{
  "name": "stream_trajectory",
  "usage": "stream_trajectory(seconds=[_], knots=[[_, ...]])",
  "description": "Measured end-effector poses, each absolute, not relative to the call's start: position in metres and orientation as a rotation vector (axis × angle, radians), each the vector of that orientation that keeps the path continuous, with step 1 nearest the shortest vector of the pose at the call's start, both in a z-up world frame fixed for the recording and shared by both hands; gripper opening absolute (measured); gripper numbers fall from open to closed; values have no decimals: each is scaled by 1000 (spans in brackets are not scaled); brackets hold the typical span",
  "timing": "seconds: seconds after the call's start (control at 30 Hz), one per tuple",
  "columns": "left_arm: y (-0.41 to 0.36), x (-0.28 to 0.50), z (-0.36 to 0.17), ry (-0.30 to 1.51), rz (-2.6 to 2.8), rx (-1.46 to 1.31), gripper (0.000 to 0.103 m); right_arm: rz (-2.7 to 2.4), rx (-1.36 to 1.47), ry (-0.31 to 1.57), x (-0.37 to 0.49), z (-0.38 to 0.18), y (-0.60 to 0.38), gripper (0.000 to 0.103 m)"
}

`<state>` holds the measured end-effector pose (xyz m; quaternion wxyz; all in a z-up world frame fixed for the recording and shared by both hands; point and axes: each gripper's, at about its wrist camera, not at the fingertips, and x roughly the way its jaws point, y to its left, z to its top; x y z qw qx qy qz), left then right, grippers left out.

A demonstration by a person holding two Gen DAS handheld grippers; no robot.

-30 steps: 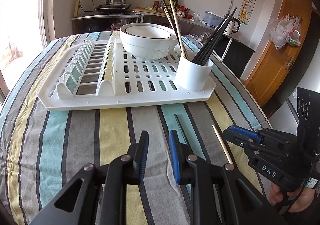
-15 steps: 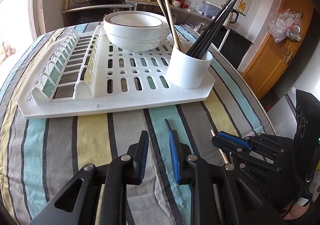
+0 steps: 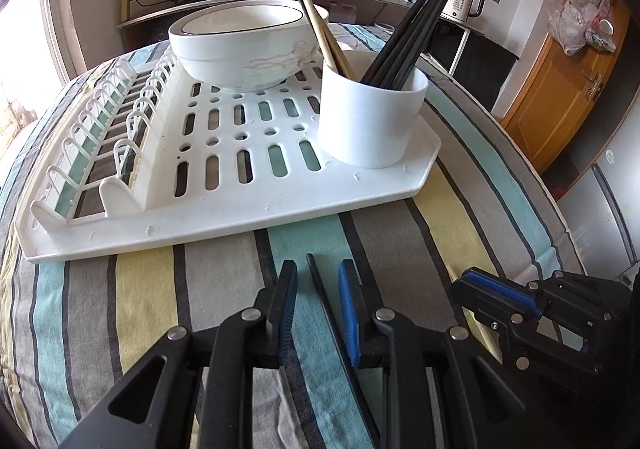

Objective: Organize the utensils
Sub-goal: 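Grasp a black chopstick with the left tool while the right tool grasps a wooden chopstick, then lift both chopsticks and carry them toward the white cup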

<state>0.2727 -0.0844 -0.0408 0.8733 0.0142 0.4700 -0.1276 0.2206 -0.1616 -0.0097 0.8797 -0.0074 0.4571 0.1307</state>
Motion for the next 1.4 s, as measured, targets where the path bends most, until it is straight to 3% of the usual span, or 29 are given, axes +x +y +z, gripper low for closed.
stream_trajectory(seconds=[0.17,0.53,1.0,1.4], knots=[[-88,274,-40,988,-244,56,6,274,4,948,223,-8,-166,4],[-86,269,-11,931,-282,57,6,277,46,874,220,20,-178,4],[-48,215,95,664,-349,-9,4,257,74,657,180,98,-197,4],[-37,177,111,595,-373,-7,4,246,69,580,147,116,-202,4]])
